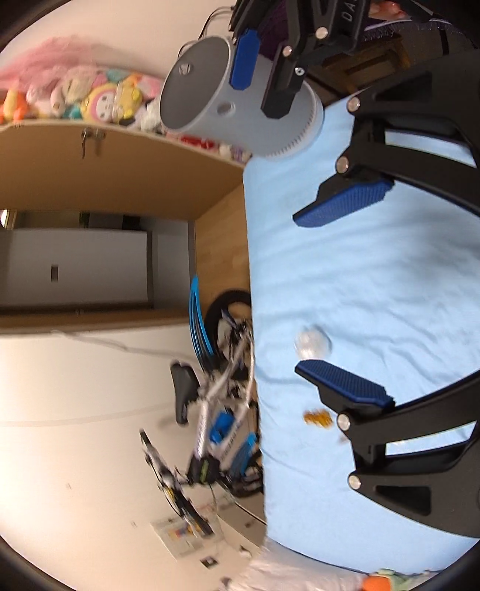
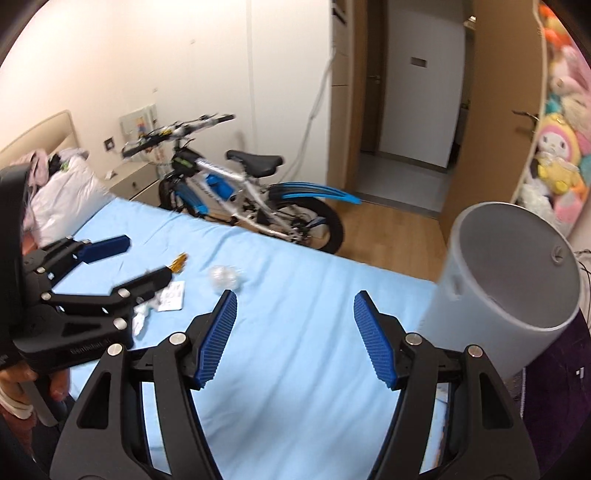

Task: Collect trash
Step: 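Move both open tools back over the white tissue and leaflet, then grasp the white tissue with the left tool while the right tool grasps the teal card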

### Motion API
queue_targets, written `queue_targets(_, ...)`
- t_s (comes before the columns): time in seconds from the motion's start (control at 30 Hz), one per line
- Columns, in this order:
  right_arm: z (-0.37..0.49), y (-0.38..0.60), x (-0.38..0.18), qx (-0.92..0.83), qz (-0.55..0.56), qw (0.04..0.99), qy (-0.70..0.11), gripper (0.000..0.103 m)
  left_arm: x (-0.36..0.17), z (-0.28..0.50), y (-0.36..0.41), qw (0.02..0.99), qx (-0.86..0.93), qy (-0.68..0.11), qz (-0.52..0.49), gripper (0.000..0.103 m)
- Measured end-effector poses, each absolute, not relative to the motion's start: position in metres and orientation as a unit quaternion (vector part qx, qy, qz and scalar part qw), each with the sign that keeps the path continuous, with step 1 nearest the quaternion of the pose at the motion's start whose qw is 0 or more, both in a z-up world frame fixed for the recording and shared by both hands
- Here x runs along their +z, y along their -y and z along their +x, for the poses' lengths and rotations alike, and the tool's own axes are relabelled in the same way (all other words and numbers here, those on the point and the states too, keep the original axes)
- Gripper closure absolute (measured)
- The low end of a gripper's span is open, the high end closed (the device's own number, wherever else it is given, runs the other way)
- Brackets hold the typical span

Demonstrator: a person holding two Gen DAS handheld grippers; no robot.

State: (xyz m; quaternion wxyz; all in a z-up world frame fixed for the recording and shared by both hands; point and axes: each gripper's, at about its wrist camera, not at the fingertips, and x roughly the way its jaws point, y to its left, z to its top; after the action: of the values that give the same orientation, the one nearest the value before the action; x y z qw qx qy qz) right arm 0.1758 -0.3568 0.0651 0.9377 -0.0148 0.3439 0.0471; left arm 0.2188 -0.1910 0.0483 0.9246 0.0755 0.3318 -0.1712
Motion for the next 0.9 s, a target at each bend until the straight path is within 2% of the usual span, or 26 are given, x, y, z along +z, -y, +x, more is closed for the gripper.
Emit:
queue_targets(0.43,0.192,0.210,0.005,0.123,-0.022,0.918,-0.376,0.040,0.002,0.208,0.033,0.926,-0.067,-0.370,0.018,0.029)
queue_targets(0.63,0.208,0.155,-0.030,0.161,-0.019,0.901,-0.403,0.040,-0.027,0.212,-0.006,0.920,-0.047,-0.389,0.018,0.029)
queue_targets(0.9,0.234,0.104,-0.067,0.180,-0.046,0.885,-0.428,0.048,-0.070,0.228,-0.038,0.909,-0.027,-0.416,0.015,0.029)
